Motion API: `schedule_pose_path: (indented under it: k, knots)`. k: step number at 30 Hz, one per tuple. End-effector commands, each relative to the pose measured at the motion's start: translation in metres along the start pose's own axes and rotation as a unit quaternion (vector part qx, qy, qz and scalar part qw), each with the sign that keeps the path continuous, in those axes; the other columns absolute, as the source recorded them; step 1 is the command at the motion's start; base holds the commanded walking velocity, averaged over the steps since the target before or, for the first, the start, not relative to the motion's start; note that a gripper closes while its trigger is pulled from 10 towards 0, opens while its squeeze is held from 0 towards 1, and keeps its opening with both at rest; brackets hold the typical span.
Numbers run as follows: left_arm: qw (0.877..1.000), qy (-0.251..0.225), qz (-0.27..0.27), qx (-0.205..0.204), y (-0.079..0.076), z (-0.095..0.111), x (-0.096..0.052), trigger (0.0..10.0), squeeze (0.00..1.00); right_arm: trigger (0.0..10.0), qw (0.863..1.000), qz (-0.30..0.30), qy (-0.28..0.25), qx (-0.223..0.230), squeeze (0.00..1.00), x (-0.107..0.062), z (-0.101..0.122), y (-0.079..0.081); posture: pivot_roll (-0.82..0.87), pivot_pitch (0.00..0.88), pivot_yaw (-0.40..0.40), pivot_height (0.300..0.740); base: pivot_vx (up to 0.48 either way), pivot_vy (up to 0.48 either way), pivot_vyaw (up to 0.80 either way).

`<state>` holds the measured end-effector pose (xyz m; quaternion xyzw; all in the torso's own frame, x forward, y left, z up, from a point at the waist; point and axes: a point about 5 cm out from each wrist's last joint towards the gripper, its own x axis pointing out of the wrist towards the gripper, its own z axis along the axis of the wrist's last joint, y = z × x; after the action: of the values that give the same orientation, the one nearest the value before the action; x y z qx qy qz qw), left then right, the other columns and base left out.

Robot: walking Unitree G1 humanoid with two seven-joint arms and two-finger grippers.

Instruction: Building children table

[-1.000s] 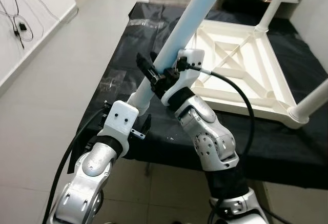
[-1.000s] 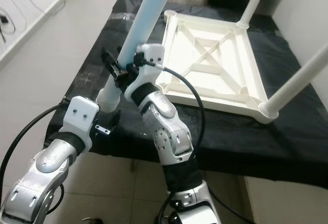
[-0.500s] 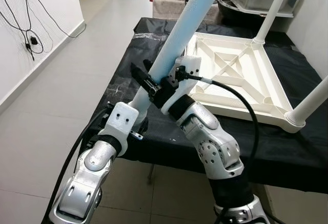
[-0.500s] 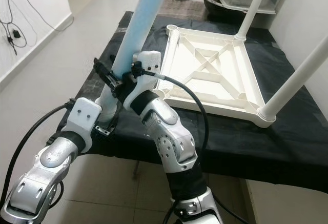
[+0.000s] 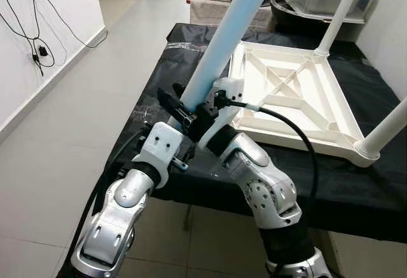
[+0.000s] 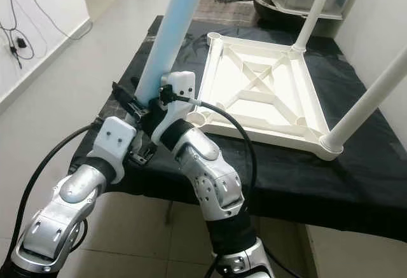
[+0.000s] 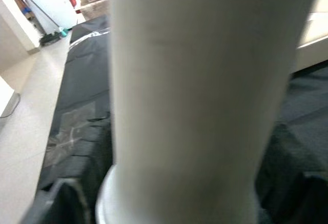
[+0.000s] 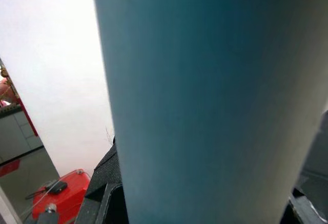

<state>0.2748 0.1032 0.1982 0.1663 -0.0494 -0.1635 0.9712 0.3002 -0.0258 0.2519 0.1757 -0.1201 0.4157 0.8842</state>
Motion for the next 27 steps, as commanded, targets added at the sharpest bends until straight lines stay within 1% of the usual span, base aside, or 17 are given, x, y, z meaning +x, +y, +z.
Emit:
schedule_pose_path:
  k: [1,4,10,13,14,16,17,18,19,20,21,22,23,24,25,26,27]
  knots:
    - [1.000,0.017,-0.017,0.002,-0.007,-0.009,-0.001,0.0,0.00,10.0,1.000,0.012,-0.004,-0.001,0.00,-0.001,0.002,0.005,0.11,0.101,-0.061,0.740,0.000,0.000,0.00]
    - [1.000,0.028,-0.011,0.004,-0.006,-0.013,-0.003,0.0,0.00,10.0,1.000,0.007,-0.004,-0.001,0.00,-0.002,0.003,0.003,0.11,0.101,-0.061,0.740,0.000,0.000,0.00]
    - [0.999,0.034,-0.002,0.010,-0.002,-0.017,-0.004,0.0,0.00,10.0,1.000,-0.001,-0.005,-0.002,0.00,-0.001,0.004,-0.002,0.11,0.100,-0.064,0.740,0.000,0.000,0.00]
    - [0.999,0.039,-0.003,0.002,-0.002,-0.018,-0.004,0.0,0.00,10.0,1.000,-0.007,-0.010,-0.006,0.00,0.000,0.006,-0.005,0.11,0.098,-0.065,0.740,0.000,0.000,0.00]
    - [0.999,0.039,-0.012,-0.007,-0.003,-0.018,-0.004,10.0,0.00,10.0,1.000,-0.005,-0.009,-0.011,1.00,0.000,0.005,-0.008,0.11,0.098,-0.066,0.740,0.000,0.000,0.00]
    - [0.999,0.038,-0.018,-0.013,-0.003,-0.018,-0.005,10.0,0.00,10.0,1.000,-0.003,-0.007,-0.015,1.00,0.000,0.005,-0.009,0.11,0.098,-0.066,0.740,0.000,0.000,0.00]
    - [0.998,0.037,-0.031,-0.028,-0.004,-0.018,-0.007,10.0,0.00,10.0,1.000,0.005,-0.003,-0.016,1.00,0.000,0.005,-0.010,0.11,0.099,-0.067,0.740,0.000,0.000,0.00]
    - [0.997,0.032,-0.042,-0.048,-0.003,-0.018,-0.009,10.0,0.00,10.0,1.000,0.016,0.001,-0.016,0.05,0.000,0.006,-0.012,0.11,0.099,-0.068,0.740,0.000,0.000,0.00]
    - [0.993,0.034,-0.077,-0.077,0.000,-0.021,-0.015,10.0,0.00,10.0,0.999,0.049,0.013,-0.009,0.00,0.000,0.009,-0.019,0.11,0.099,-0.067,0.740,0.000,0.000,0.00]
    - [0.991,0.035,-0.100,-0.087,0.002,-0.022,-0.018,10.0,0.00,10.0,0.997,0.078,0.022,-0.007,0.00,-0.001,0.010,-0.022,0.12,0.099,-0.066,0.740,0.000,0.000,0.00]
    - [0.991,0.035,-0.100,-0.087,0.002,-0.022,-0.018,10.0,0.00,10.0,0.997,0.078,0.022,-0.007,0.00,-0.001,0.010,-0.022,0.12,0.099,-0.066,0.740,0.000,0.000,0.00]
    - [0.989,0.035,-0.115,-0.091,0.003,-0.022,-0.020,10.0,0.00,10.0,0.995,0.098,0.029,-0.005,0.00,-0.002,0.011,-0.023,0.12,0.099,-0.066,0.740,0.000,0.000,0.00]
    - [0.989,0.035,-0.115,-0.091,0.003,-0.022,-0.020,10.0,0.00,10.0,0.995,0.098,0.029,-0.005,0.00,-0.002,0.011,-0.023,0.12,0.099,-0.066,0.740,0.000,0.000,0.00]
    - [0.987,0.034,-0.127,-0.094,0.006,-0.023,-0.022,10.0,0.00,10.0,0.991,0.130,0.043,0.013,0.00,-0.005,0.012,-0.024,0.12,0.100,-0.064,0.740,0.000,0.000,0.00]
    - [0.987,0.034,-0.127,-0.094,0.006,-0.023,-0.022,10.0,0.00,10.0,0.991,0.130,0.043,0.013,0.00,-0.005,0.012,-0.024,0.12,0.100,-0.064,0.740,0.000,0.000,0.00]
    - [0.975,0.035,-0.171,-0.139,0.008,-0.022,-0.027,10.0,0.00,10.0,0.974,0.210,0.074,0.034,0.00,-0.013,0.014,-0.023,0.11,0.098,-0.061,0.740,0.000,0.000,0.00]
    - [0.965,0.034,-0.196,-0.171,0.006,-0.021,-0.030,10.0,0.00,10.0,0.966,0.238,0.088,0.038,0.00,-0.016,0.014,-0.023,0.11,0.098,-0.060,0.740,0.000,0.000,0.00]
